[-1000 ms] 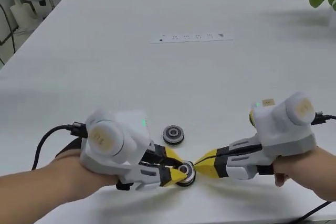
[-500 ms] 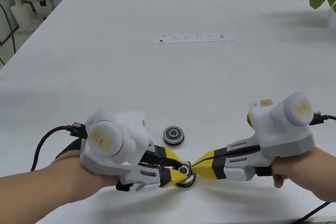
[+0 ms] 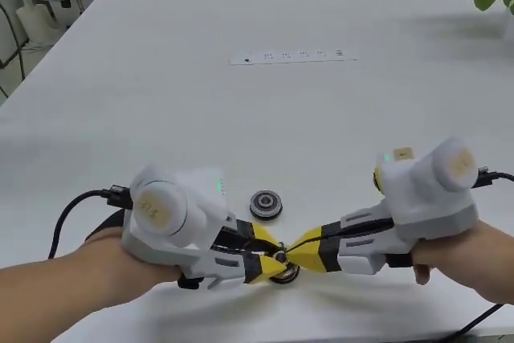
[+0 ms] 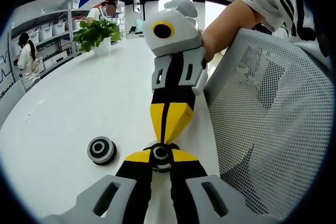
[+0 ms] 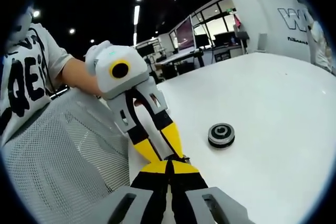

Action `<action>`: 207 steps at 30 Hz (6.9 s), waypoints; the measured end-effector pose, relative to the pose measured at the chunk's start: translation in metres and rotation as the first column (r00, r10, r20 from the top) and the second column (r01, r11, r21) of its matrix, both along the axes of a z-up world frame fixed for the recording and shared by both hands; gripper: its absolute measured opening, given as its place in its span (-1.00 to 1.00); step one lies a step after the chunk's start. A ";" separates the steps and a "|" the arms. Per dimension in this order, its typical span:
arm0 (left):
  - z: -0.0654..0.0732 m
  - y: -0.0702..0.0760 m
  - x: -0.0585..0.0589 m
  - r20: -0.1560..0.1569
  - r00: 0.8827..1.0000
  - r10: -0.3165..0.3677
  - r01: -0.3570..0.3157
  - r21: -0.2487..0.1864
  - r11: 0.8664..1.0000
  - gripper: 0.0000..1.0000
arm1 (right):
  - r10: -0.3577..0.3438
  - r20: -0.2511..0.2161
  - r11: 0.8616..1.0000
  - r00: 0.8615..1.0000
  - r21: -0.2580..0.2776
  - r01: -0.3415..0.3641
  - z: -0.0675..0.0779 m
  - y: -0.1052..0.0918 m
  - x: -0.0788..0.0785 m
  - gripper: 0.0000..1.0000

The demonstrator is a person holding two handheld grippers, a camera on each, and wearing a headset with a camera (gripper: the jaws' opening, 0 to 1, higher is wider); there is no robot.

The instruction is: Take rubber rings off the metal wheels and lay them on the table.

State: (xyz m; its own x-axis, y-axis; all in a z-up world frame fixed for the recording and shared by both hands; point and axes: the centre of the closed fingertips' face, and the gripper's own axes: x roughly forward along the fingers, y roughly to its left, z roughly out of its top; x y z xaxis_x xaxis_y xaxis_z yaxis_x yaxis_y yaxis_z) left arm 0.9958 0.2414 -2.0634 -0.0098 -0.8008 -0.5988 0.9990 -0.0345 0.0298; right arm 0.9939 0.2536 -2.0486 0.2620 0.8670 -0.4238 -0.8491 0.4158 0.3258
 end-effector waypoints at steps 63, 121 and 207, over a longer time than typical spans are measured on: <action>0.053 0.035 -0.015 -0.003 1.000 0.010 -0.011 -0.078 0.997 -0.06 | -0.024 0.018 1.000 1.000 0.020 0.023 0.024 -0.008 -0.004 -1.00; 0.058 0.099 0.003 -0.042 0.975 0.216 -0.220 -0.120 0.968 0.53 | 0.032 0.025 0.994 0.999 -0.106 -0.029 -0.012 0.059 0.031 -1.00; 0.033 0.012 -0.004 -0.146 0.989 0.020 -0.030 -0.066 0.997 0.01 | 0.054 0.124 0.985 0.991 -0.172 -0.032 -0.015 -0.023 0.000 -0.54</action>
State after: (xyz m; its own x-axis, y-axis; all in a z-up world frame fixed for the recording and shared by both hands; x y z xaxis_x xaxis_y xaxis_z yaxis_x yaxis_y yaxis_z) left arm 0.9921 0.2530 -2.0304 -0.0721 -0.8408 -0.5365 0.9933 -0.0120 -0.1146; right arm 0.9940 0.2306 -2.0634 0.2878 0.7973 -0.5305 -0.8974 0.4179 0.1413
